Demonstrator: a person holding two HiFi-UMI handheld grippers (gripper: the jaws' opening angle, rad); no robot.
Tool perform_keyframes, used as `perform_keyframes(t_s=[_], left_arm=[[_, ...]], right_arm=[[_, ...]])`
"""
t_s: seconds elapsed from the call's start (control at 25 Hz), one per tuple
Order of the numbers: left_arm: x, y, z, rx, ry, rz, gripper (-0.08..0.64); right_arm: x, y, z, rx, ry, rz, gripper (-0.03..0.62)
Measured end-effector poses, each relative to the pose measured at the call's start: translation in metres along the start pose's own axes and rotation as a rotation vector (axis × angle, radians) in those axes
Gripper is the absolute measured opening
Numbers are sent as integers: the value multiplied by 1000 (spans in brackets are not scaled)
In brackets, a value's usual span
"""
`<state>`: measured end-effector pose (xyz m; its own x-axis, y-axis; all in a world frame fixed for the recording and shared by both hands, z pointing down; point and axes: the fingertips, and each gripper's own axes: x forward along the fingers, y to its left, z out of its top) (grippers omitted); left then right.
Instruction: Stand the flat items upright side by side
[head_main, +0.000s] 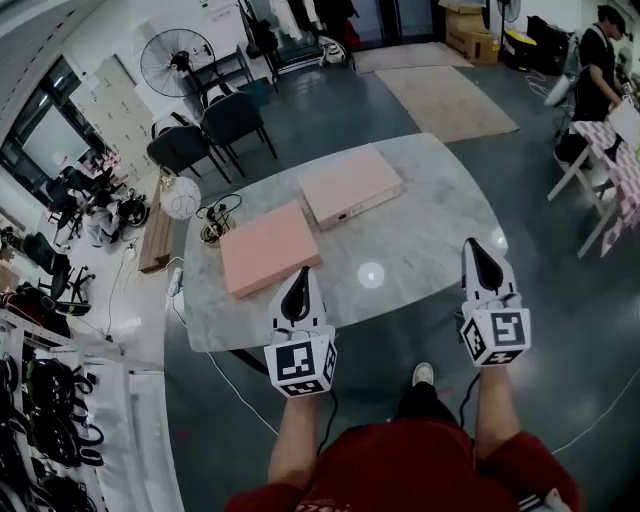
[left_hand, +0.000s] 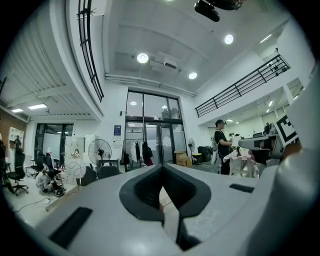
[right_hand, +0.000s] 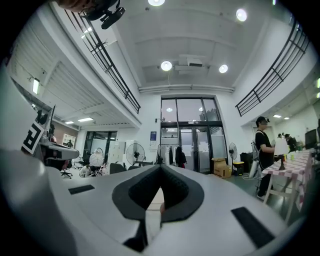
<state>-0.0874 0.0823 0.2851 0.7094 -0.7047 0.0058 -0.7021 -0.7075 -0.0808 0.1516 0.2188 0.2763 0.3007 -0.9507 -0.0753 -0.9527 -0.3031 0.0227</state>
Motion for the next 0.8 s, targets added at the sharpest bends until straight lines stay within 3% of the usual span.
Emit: perform_keyframes(t_s=[0.44, 0.8], left_arm=[[121, -92, 18, 50, 38, 31, 6], [159, -97, 18, 68, 59, 110, 6]], right_arm=[[71, -136, -4, 39, -12, 49, -3], [125, -161, -8, 55, -26, 136, -3]])
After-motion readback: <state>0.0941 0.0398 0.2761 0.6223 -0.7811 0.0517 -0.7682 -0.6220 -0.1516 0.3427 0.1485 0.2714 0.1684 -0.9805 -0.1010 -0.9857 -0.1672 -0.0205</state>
